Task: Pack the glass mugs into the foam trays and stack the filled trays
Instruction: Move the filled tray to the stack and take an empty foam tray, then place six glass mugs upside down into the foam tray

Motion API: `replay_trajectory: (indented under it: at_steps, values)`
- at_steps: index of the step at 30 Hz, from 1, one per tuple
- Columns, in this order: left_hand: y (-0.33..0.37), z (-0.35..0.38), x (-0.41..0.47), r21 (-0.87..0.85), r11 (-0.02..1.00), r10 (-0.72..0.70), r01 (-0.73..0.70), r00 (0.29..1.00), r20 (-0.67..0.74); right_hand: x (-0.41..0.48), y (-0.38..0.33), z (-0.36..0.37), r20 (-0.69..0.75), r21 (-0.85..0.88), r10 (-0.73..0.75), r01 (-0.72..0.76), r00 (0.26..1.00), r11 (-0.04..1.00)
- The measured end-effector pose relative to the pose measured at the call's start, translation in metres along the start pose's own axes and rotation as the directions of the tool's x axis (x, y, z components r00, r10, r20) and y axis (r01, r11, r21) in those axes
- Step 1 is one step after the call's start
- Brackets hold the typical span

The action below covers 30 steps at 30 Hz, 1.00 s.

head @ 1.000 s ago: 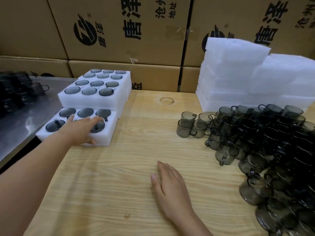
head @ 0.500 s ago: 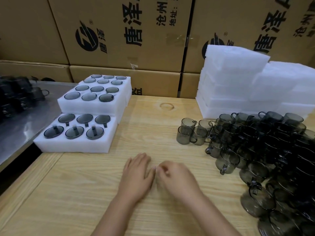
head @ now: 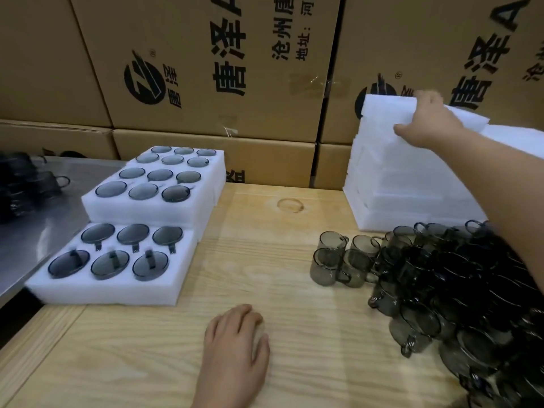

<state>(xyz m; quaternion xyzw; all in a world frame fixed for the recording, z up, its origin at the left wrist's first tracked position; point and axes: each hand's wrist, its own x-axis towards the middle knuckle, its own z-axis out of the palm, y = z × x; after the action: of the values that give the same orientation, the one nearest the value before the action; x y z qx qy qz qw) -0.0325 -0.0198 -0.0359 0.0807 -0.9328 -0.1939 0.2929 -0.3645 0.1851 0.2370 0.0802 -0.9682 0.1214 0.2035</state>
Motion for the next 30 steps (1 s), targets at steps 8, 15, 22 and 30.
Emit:
replay_trajectory:
  at_steps: [8, 15, 22, 30]
  values:
    - [-0.002, 0.004, 0.000, 0.027, 1.000, 0.016, -0.015, 0.998, -0.055, -0.007, -0.001, 0.016, -0.128, -0.014, -0.021, 0.019, 0.992, 1.000]
    - [0.005, -0.008, 0.001, -0.064, 0.993, -0.089, 0.096, 0.991, 0.104, -0.099, -0.037, 0.000, -0.286, 0.300, -0.031, 0.120, 0.958, 0.946]
    - [0.008, -0.031, 0.002, -0.698, 0.590, -0.521, 0.406, 0.852, 0.055, -0.304, -0.038, 0.020, -0.266, 0.481, -0.357, 0.444, 0.896, 0.756]
    - [-0.011, -0.061, -0.033, -0.938, 0.208, -0.711, 0.277, 0.701, 0.049, -0.422, 0.031, 0.044, -0.007, 0.525, -0.449, 0.386, 0.894, 0.758]
